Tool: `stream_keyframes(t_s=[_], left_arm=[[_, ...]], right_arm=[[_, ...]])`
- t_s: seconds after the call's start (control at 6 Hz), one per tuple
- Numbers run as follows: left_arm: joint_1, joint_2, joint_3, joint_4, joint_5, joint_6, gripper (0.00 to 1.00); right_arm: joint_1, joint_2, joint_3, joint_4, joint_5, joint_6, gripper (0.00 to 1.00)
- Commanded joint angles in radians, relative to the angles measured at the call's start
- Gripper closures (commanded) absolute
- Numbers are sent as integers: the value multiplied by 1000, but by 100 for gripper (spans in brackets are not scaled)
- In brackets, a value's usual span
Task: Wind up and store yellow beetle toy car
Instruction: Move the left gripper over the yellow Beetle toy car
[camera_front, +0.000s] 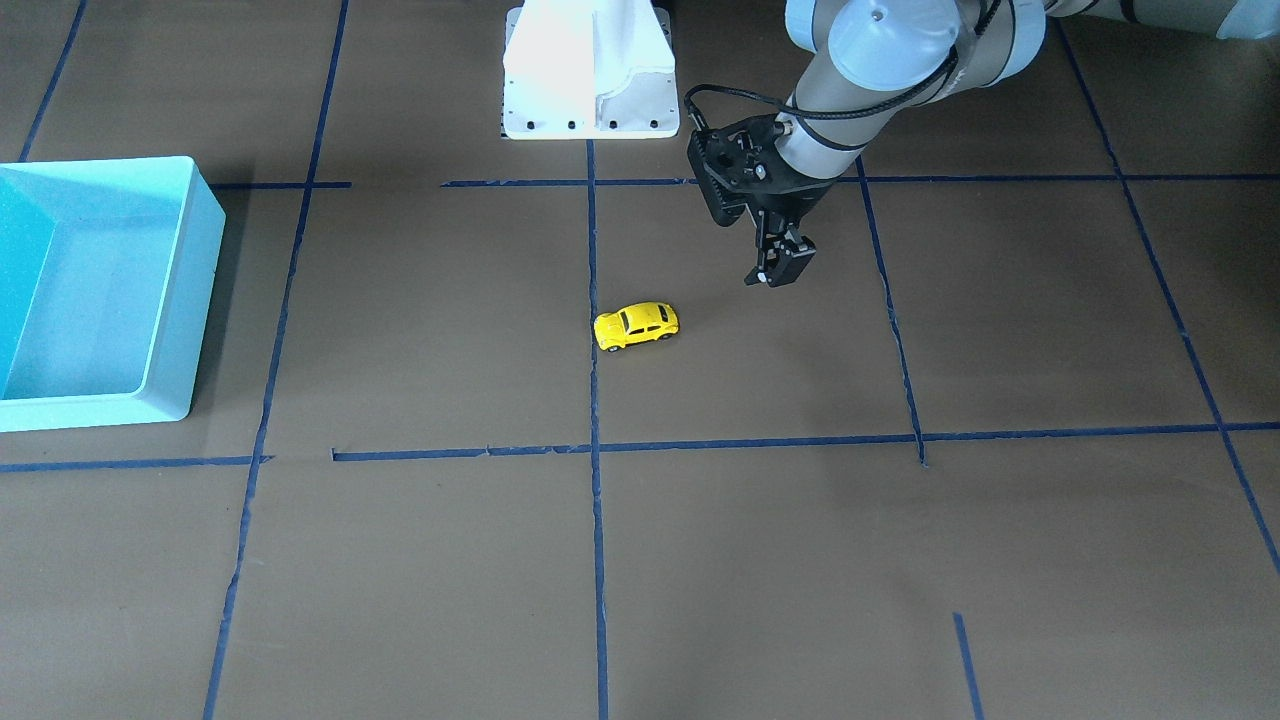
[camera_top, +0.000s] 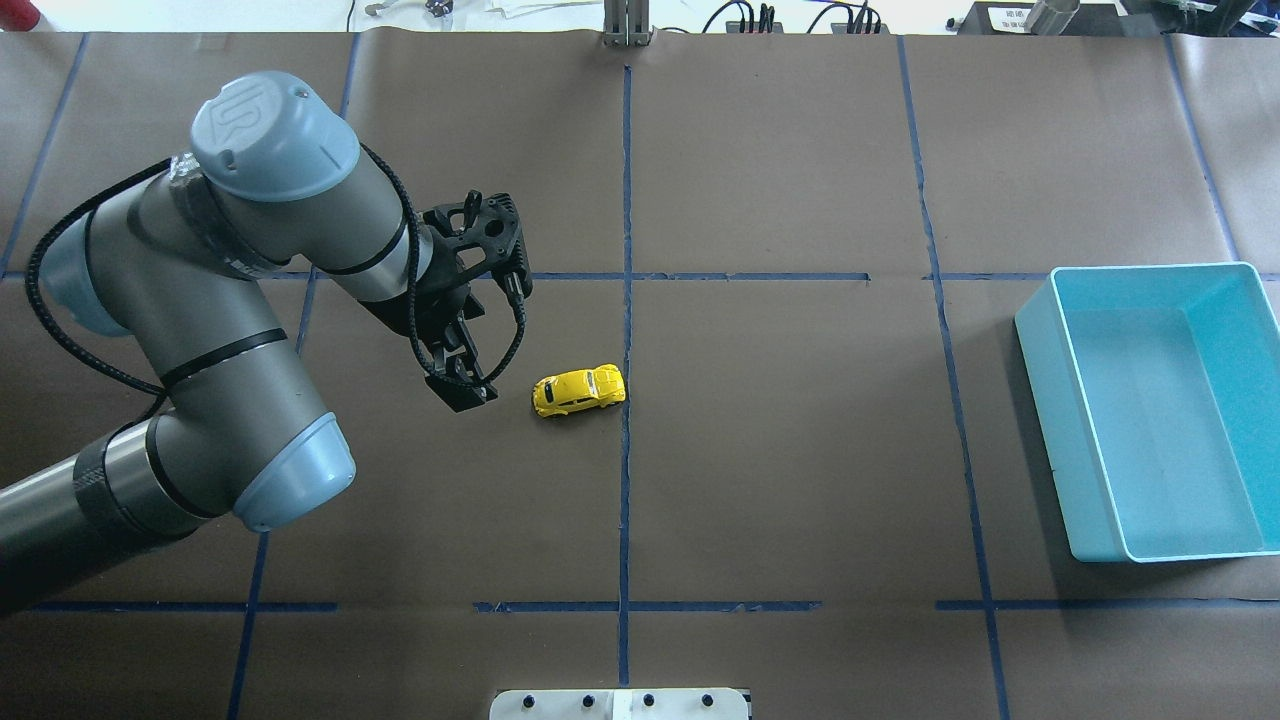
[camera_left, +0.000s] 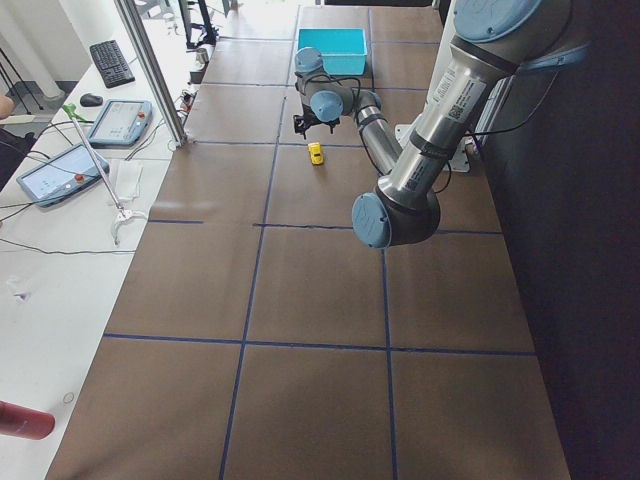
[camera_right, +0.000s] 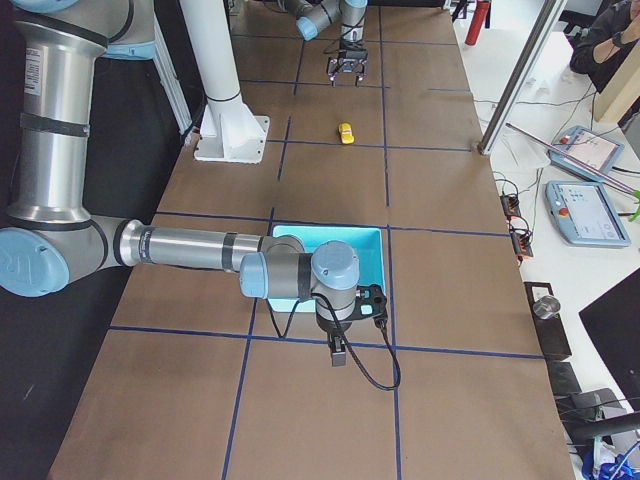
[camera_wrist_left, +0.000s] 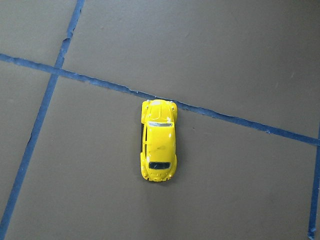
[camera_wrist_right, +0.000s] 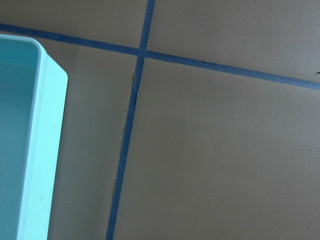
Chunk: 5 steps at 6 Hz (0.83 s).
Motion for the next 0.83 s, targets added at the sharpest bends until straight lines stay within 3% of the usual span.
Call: stream_keyframes(t_s=[0.0,0.17,0.67], left_arm=[[50,-76,136,-101,63,-9,0],[88,-88,161,-101,121,-8,0],[95,-115,230,-107,149,-3,0]], right_arm=[[2,-3,7,0,5,-1,0],[2,-2,7,2,8,-1,0],[2,-3,1,2,7,-1,0]])
